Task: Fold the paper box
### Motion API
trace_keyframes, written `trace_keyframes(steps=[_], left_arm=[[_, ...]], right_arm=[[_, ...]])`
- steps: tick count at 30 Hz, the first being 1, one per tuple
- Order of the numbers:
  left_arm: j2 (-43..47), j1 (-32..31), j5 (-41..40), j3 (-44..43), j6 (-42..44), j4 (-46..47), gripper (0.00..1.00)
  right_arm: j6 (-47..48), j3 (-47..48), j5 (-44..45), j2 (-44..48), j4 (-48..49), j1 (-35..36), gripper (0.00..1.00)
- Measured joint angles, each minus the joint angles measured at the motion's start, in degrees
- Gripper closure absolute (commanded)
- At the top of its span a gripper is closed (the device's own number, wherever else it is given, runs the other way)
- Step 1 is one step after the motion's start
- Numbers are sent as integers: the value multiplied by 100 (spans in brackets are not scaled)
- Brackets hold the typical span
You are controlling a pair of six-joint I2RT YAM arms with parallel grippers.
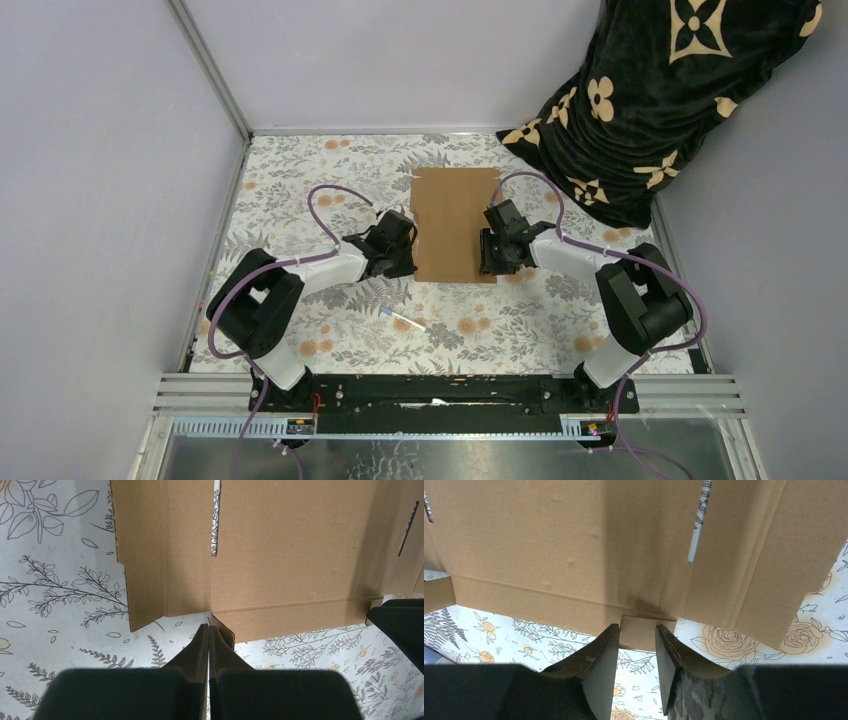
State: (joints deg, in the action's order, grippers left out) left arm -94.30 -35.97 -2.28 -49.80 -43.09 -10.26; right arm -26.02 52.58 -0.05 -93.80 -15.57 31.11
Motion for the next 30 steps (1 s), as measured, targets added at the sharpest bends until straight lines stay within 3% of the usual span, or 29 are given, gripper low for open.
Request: trace_keyframes(steps=[15,30], left_arm=[[-37,0,2,-48,0,-9,100],[-63,0,24,-133,2,-55,77]], right_arm=[[2,162,402,-256,-81,267,60],[4,367,706,-466,-87,407,59]])
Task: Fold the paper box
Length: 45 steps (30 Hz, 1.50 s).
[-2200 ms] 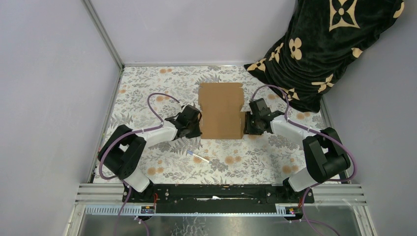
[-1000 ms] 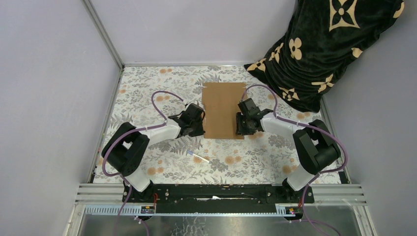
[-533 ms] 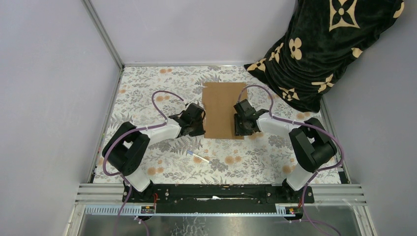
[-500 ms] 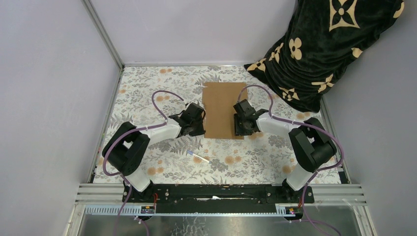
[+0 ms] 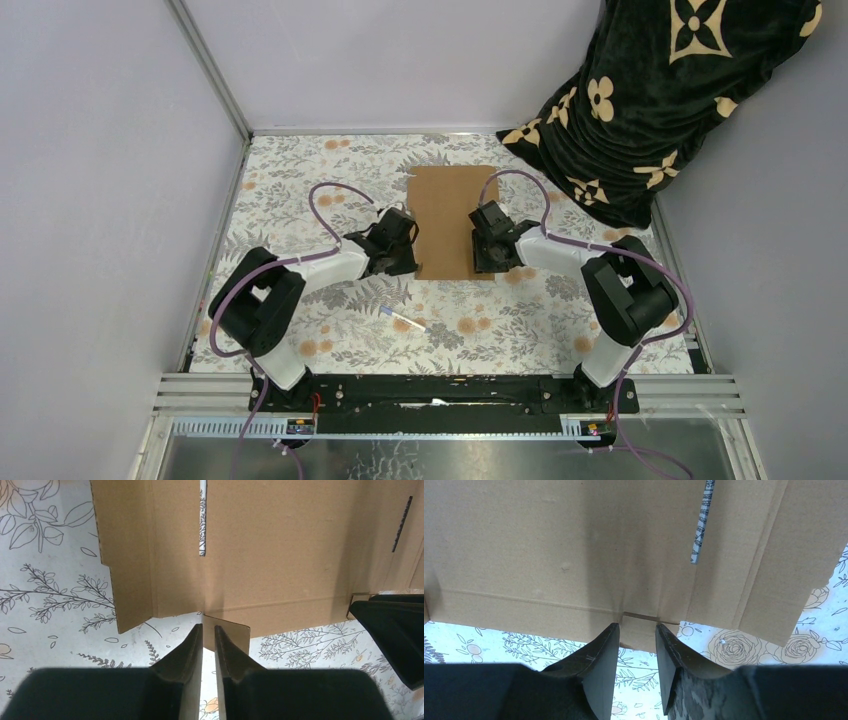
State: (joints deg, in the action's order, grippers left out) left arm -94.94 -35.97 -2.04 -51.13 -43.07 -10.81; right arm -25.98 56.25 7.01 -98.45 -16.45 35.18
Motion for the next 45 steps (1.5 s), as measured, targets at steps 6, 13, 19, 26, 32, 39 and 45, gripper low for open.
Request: trace_keyframes(steps=[6,13,19,26,32,39,45], left_arm=[[-66,-13,37,-136,-35,9,72],[-192,-129,81,-282,-101,81,72],[-260,-157,125,-286,-122,90,72],[-339,-170,160,-284,-151,133,72],[-490,-286,170,-284,-216,304,72],[-597,-365,192,-286,-278,516,72],[-623,-374,199,-286,-291,586,72]], right_arm=[[2,57,9,-55,11,7,59],[2,92,9,-107,111,9,59],[2,101,11,-136,199,13,59],[2,125,11,-164,223,13,59],[2,138,13,-179,256,15,59],[2,133,114,-186,280,72,59],[2,131,184,-188,282,107,59]])
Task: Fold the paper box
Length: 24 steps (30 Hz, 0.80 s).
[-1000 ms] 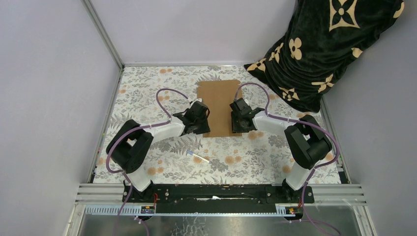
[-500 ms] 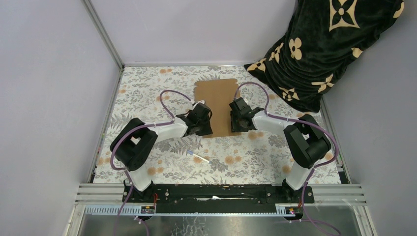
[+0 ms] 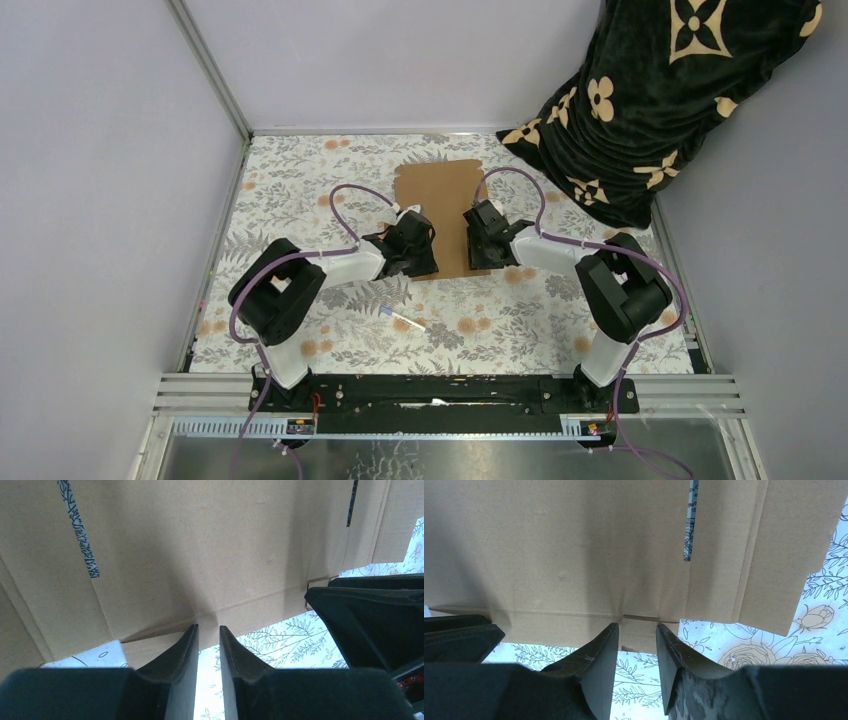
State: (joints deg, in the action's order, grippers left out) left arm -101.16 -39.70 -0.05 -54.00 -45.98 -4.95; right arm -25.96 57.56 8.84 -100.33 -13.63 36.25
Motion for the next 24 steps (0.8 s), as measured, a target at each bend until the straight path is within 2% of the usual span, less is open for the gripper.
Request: trace_keyframes(steps=[16,24], left_arm=[[-15,-2,17,57,2,142,72],[57,2,168,337,17,599,72]], right_arm=[[0,-7,85,-7,7,46,58],[0,-7,109,-7,7,57,58]])
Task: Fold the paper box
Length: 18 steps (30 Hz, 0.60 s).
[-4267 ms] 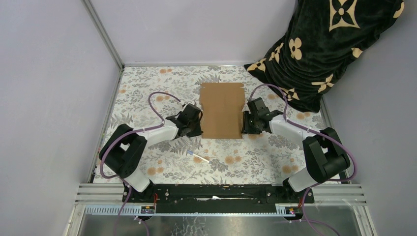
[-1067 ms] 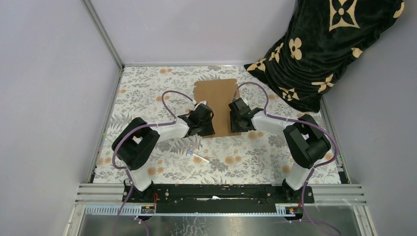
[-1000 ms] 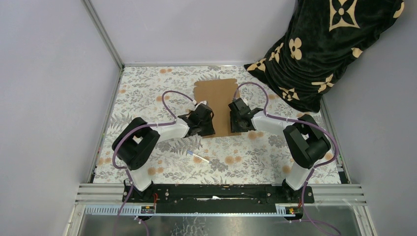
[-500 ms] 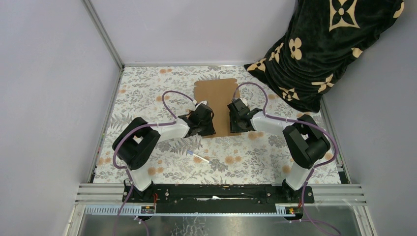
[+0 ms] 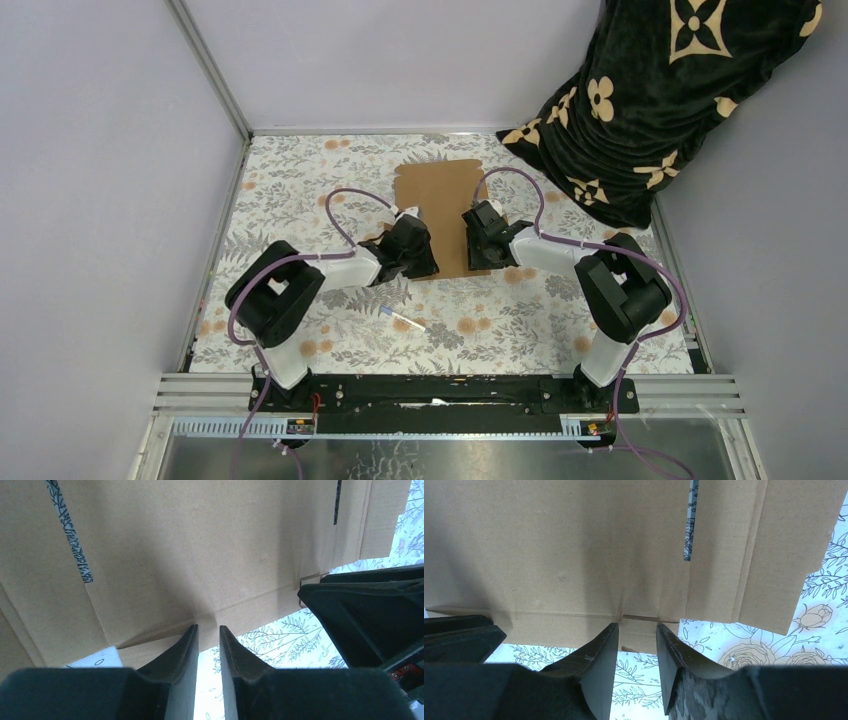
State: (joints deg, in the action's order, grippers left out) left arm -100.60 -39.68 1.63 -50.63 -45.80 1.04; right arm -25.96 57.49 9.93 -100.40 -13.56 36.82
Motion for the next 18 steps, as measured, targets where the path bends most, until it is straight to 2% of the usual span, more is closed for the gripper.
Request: trace_keyframes(steps=[5,13,18], left_arm=[[87,70,195,396,7,658,72],[-79,304,800,1139,-234,2476,72],[-299,409,1099,1338,-387,3254,72]], right_arm=[[0,0,15,2,-2,4,58],[28,-4,304,2,-52,4,57],[61,-7,426,2,-109,4,57]])
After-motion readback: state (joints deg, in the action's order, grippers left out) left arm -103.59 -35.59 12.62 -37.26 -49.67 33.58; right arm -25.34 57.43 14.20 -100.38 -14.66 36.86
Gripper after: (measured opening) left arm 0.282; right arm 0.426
